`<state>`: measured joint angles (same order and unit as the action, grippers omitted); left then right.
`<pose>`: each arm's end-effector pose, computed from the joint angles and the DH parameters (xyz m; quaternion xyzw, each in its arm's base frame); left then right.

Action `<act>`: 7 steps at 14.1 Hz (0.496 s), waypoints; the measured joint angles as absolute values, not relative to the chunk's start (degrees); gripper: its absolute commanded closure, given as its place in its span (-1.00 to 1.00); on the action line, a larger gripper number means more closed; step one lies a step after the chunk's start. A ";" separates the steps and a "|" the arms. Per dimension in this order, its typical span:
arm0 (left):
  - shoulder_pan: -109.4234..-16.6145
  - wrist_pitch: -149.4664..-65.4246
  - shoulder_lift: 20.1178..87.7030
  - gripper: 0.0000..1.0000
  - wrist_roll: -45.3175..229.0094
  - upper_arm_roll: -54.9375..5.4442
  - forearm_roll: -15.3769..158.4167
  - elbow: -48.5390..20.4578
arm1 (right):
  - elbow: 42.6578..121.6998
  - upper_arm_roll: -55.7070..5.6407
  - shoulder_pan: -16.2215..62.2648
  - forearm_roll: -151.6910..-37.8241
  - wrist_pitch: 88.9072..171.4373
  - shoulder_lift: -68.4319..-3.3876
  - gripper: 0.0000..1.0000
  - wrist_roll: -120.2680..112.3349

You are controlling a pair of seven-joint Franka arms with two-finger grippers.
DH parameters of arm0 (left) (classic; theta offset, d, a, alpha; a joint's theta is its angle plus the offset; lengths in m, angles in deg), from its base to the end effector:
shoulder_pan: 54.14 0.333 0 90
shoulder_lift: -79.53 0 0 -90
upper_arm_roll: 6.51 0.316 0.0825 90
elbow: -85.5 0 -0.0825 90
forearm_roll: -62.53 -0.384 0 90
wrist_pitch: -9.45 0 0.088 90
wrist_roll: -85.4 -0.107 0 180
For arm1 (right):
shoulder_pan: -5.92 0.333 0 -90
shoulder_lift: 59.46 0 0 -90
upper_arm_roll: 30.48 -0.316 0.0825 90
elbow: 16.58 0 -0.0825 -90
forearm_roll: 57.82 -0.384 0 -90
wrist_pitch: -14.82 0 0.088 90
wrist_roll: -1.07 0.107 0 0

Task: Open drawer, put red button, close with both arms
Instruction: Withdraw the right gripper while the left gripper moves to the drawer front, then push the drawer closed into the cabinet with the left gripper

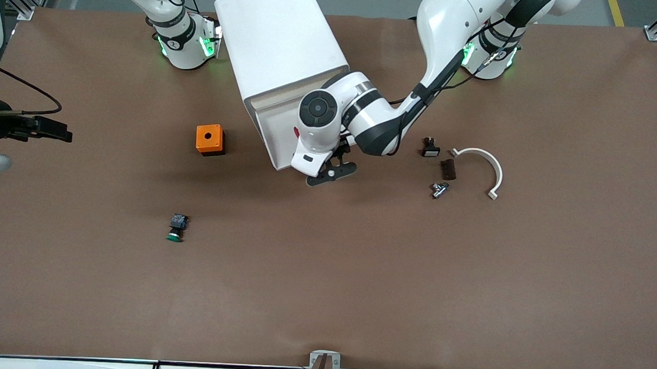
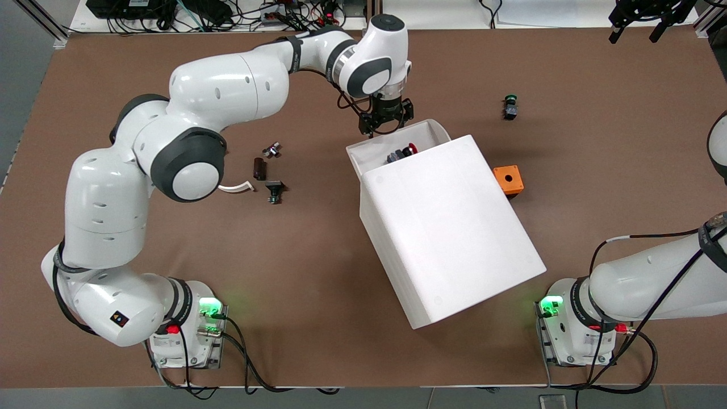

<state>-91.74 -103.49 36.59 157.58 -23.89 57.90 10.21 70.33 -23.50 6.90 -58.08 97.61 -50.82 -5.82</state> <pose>0.4644 -0.5655 0.3013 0.9832 0.1674 -0.0733 0.0029 0.5785 -0.0554 0.5548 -0.9938 -0.0074 0.1106 0.0056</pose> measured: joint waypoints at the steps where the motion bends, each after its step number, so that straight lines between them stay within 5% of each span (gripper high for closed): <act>1: -91.80 -103.48 36.60 -1.00 157.64 -24.63 57.94 10.08 | 70.11 -23.75 6.92 -57.87 97.54 -50.82 -1.00 -5.81; 7: -91.91 -103.42 36.59 -1.00 157.68 -27.89 63.56 8.25 | 66.49 -24.27 6.99 -57.75 97.19 -50.77 -1.00 -5.81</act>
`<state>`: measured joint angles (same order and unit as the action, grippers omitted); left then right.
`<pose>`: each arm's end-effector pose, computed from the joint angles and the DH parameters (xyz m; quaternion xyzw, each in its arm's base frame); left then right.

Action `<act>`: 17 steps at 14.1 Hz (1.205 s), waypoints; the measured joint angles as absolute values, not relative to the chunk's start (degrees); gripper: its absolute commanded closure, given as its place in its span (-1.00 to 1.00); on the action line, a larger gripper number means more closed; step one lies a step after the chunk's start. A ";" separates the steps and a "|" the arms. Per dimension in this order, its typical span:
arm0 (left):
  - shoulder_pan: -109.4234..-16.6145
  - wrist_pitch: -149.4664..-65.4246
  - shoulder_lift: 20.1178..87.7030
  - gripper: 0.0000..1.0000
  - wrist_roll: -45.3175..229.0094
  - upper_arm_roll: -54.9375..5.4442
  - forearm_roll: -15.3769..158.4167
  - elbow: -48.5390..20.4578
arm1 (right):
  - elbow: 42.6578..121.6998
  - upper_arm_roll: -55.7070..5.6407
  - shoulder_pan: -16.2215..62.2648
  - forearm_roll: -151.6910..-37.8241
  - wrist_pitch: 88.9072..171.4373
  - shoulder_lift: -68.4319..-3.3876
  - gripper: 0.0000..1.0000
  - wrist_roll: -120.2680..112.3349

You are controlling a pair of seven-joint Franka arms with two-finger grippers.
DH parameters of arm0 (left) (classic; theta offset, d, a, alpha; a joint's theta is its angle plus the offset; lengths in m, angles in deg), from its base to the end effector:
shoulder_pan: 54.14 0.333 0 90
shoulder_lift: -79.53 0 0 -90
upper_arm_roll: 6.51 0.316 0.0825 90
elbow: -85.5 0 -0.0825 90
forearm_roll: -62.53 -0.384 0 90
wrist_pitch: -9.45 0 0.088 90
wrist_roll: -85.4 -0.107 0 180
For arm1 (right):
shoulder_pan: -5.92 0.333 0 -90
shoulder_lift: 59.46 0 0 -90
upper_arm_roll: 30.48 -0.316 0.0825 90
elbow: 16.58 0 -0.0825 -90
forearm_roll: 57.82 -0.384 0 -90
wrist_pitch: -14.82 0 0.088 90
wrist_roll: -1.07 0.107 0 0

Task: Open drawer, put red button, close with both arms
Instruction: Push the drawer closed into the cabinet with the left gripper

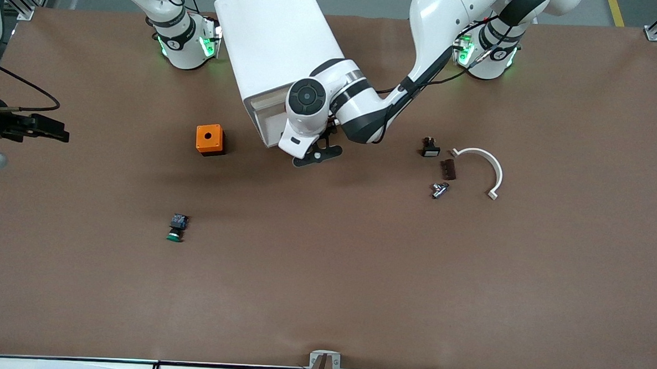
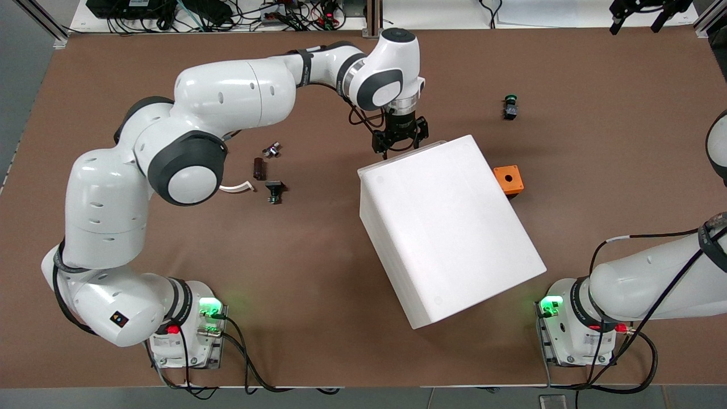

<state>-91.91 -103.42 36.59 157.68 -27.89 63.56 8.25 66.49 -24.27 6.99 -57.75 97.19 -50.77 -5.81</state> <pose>0.4197 -0.5907 0.2961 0.9774 0.1574 -0.1396 0.0191 0.5829 -0.0477 0.5841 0.9965 0.0151 -0.0819 0.0002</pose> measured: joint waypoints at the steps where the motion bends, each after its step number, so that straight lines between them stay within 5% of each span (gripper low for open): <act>1: -91.92 -103.41 36.59 -1.00 157.68 -28.17 64.83 7.97 | 64.91 -24.25 6.93 -57.75 96.72 -50.78 -1.00 -5.81; 17: -92.01 -103.43 36.01 -1.00 157.68 -28.77 78.87 5.87 | 61.01 -24.24 3.94 -61.15 89.84 -54.03 -1.00 -6.12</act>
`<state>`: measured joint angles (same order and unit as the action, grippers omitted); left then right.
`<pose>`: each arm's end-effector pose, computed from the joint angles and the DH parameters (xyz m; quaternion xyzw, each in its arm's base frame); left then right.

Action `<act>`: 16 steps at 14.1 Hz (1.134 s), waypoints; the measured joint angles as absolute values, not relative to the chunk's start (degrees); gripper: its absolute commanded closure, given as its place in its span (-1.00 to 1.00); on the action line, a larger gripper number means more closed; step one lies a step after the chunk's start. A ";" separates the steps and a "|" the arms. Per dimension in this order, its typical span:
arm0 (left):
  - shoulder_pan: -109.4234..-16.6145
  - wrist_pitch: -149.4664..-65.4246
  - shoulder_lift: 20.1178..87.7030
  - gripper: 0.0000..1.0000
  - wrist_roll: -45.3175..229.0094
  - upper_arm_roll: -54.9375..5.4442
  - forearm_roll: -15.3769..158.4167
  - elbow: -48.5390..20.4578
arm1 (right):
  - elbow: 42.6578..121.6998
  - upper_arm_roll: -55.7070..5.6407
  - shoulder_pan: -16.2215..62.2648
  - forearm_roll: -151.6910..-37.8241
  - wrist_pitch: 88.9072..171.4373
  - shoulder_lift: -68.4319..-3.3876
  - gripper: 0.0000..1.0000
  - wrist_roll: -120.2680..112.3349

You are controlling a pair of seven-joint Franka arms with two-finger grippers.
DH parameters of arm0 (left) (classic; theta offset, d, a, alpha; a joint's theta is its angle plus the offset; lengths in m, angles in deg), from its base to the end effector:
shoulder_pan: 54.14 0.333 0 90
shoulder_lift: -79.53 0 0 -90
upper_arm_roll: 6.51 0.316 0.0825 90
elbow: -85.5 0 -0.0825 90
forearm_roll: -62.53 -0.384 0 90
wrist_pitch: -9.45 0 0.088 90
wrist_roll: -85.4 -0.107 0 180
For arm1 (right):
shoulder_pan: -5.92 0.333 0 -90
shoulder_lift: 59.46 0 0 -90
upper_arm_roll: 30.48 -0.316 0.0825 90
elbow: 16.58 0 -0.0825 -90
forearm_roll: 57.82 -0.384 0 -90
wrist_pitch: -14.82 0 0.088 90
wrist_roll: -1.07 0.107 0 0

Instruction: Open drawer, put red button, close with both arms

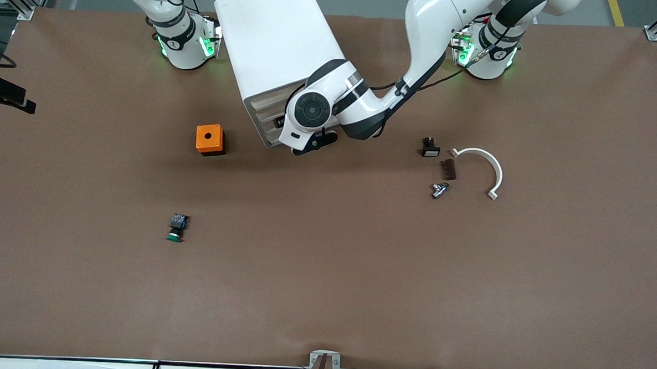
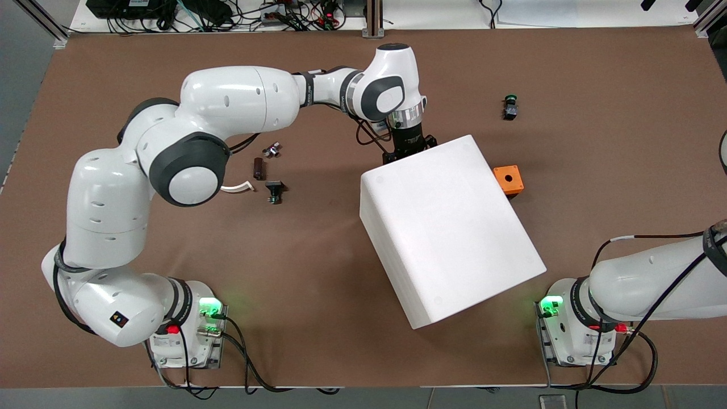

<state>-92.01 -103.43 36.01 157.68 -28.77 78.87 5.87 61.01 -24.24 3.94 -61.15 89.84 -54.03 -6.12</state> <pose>0.3898 -0.6013 0.2800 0.9420 0.2034 -0.2631 0.0455 0.5511 -0.0686 0.6506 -0.9973 0.0035 0.0657 0.0325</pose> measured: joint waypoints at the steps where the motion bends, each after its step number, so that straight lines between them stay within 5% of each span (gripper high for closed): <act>1: -91.92 -103.48 36.01 -1.00 157.65 -28.76 78.87 5.92 | 61.01 -24.40 3.96 -61.17 89.81 -54.39 -1.00 -6.12; 9: -85.49 -103.38 41.43 -1.00 147.15 -27.54 70.14 7.59 | 73.06 -24.90 6.62 -59.35 96.86 -64.87 -1.00 -6.07; 16: -72.20 -102.12 50.27 -1.00 135.70 -27.10 56.92 -0.32 | 75.15 -24.79 6.61 -59.34 97.58 -66.80 -1.00 -5.97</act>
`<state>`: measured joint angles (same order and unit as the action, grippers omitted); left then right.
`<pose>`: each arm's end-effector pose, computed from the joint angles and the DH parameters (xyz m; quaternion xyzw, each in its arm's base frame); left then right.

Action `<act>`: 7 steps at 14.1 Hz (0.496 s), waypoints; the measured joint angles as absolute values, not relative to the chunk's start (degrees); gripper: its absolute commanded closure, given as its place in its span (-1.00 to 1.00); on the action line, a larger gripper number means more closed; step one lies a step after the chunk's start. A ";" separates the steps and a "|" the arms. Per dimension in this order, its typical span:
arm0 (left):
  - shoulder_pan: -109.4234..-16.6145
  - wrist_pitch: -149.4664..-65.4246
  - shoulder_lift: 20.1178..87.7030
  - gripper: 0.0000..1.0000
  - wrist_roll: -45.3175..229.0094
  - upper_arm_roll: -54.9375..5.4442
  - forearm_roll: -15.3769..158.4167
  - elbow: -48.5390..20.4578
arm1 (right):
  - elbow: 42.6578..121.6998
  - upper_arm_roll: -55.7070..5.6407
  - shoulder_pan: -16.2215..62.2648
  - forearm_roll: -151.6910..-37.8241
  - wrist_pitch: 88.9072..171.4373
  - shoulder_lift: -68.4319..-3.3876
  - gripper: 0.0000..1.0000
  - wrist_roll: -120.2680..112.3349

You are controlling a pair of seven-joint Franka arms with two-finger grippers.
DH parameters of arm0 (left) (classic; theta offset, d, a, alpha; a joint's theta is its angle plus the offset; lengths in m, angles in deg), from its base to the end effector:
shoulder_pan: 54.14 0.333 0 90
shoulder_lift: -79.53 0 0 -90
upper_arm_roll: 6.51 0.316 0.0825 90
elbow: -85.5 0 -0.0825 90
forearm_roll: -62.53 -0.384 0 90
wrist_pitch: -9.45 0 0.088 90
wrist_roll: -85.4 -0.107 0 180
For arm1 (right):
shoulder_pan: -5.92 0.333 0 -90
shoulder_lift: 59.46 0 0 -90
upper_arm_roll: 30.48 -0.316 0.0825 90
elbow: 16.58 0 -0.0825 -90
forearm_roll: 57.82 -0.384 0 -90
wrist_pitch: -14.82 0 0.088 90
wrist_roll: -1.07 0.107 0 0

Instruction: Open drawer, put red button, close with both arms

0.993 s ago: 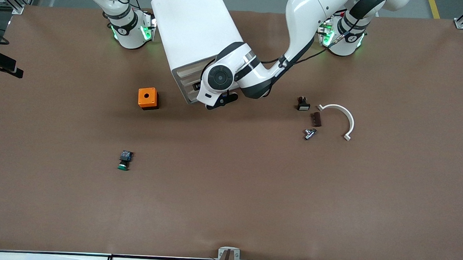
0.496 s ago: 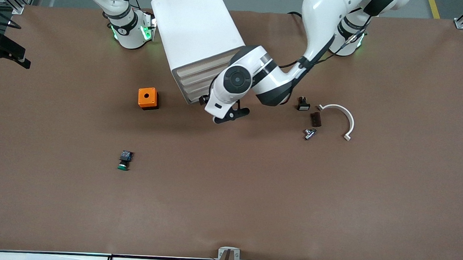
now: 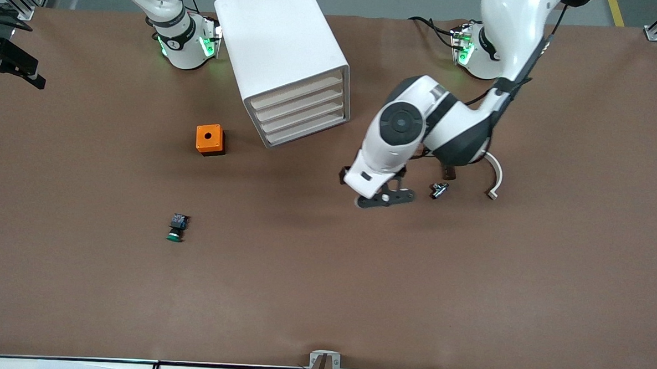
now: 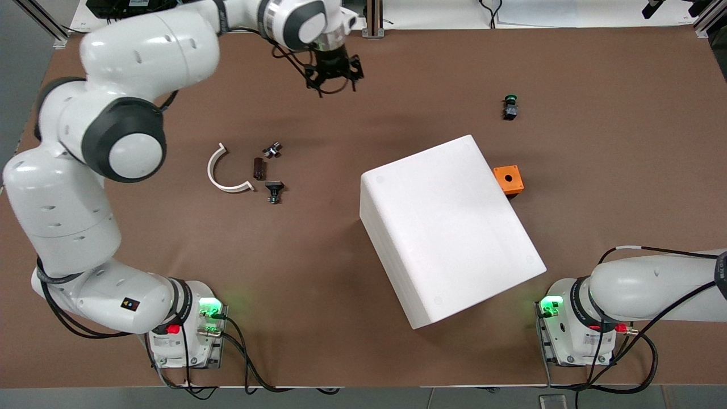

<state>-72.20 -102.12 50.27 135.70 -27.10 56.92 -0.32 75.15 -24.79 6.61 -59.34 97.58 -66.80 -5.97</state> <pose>0.5656 -0.3944 0.3856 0.9938 0.1026 -0.0392 0.0196 0.4987 -0.0443 0.6669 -0.9995 -0.0198 0.0124 0.0209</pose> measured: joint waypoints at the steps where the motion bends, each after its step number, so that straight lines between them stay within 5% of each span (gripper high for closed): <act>1: -69.88 -102.11 52.10 -1.00 135.41 -27.11 56.53 -1.87 | 75.15 -24.78 6.61 -59.34 97.73 -66.81 -1.00 -5.97; 7: -56.77 -98.87 60.34 -1.00 133.46 -29.06 57.44 -5.42 | 75.15 -24.58 6.59 -59.34 97.84 -67.05 -1.00 -5.51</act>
<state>-56.77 -98.87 60.34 133.46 -29.06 57.44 -5.42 75.15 -24.58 6.59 -59.34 97.84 -67.05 -5.51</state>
